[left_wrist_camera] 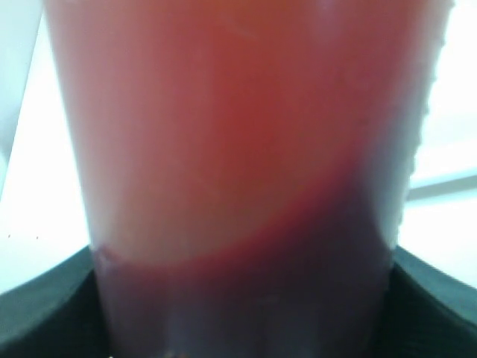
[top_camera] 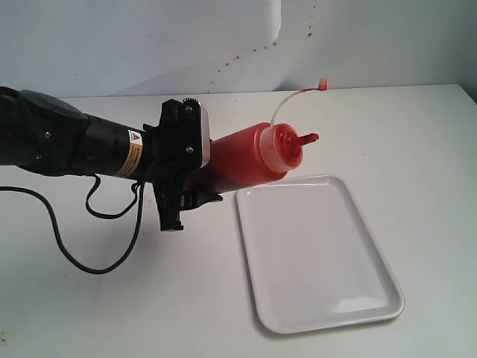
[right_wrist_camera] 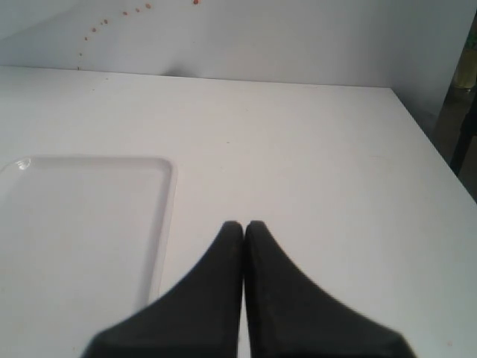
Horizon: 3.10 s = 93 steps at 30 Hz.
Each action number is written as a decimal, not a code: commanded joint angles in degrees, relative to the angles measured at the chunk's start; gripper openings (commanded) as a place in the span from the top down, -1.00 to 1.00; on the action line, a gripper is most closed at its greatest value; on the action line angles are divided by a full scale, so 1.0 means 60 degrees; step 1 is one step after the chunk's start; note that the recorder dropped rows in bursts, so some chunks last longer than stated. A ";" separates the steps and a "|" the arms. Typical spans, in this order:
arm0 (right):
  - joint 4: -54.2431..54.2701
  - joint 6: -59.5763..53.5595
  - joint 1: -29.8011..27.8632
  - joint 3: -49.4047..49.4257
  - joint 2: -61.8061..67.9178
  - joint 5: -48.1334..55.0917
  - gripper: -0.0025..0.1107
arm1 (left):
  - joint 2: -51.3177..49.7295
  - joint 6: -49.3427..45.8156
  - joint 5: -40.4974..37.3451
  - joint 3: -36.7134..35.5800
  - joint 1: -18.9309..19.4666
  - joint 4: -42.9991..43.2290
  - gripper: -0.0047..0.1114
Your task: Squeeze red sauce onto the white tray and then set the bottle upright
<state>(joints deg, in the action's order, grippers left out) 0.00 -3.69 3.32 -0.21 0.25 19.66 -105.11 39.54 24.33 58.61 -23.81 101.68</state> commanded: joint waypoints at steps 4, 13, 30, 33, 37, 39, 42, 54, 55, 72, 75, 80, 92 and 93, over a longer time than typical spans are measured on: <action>-0.0099 -0.0067 0.0021 0.0036 -0.0041 -0.0014 0.96 | 0.0175 0.0050 -0.0028 0.0007 -0.0036 -0.0289 0.92; 0.2021 -0.0021 0.0021 0.0036 -0.0041 -0.2722 0.96 | 0.0175 0.0050 -0.0028 0.0007 -0.0036 -0.0289 0.92; 0.3387 0.3655 0.0021 -0.0065 -0.0041 -0.6020 0.96 | 0.0175 0.0050 -0.0028 0.0007 -0.0036 -0.0289 0.92; 0.1198 0.4718 0.0021 -0.0850 -0.0041 -0.6545 0.96 | 0.0175 0.0050 -0.0028 0.0007 -0.0036 -0.0289 0.92; -0.1773 0.4793 0.0021 -0.2506 0.0189 -0.6805 0.96 | 0.0175 0.0050 -0.0028 0.0007 -0.0036 -0.0289 0.92; -0.3457 0.5064 0.0021 -0.3443 0.0786 -0.6559 0.96 | 0.0175 0.0050 -0.0028 0.0007 -0.0036 -0.0289 0.92; -0.6414 0.6542 0.0021 -0.4600 0.2085 -0.6099 0.96 | 0.0175 0.0050 -0.0028 0.0007 -0.0036 -0.0289 0.92; -1.6002 1.4521 0.0021 -0.6663 0.7671 -0.8225 0.96 | 0.0175 0.0068 -0.0028 0.0007 -0.0036 -0.0289 0.92; -1.6037 1.4696 0.0021 -0.6686 0.8207 -0.8530 0.96 | 0.0175 0.0068 -0.0028 0.0007 -0.0036 -0.0289 0.92; -1.4719 1.4617 0.0021 -0.7321 1.1365 -0.8909 0.96 | 0.0175 0.0673 -0.1391 -0.0001 -0.0036 -0.0289 0.92; -1.3857 1.4600 0.0021 -0.7321 1.1365 -0.8713 0.96 | 0.0175 0.0614 -0.2009 0.0059 -0.0036 -0.0289 0.92; -1.3242 1.4600 0.0021 -0.7321 1.1365 -0.8975 0.96 | 0.0175 0.0608 -0.2340 0.0060 -0.0036 -0.0289 0.92; -1.3819 1.3577 0.0021 -0.7321 1.1365 -0.9232 0.96 | 0.0175 -0.0448 -0.6713 0.0256 -0.1541 -0.0289 0.92; -1.3842 1.3529 0.0021 -0.7321 1.1365 -0.9232 0.96 | 0.0175 -0.0749 -0.7294 0.0280 -0.1721 -0.0289 0.92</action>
<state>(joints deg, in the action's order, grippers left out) -82.16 78.49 3.32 -43.83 68.45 -35.15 -105.11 37.16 -11.29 59.19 -32.78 101.22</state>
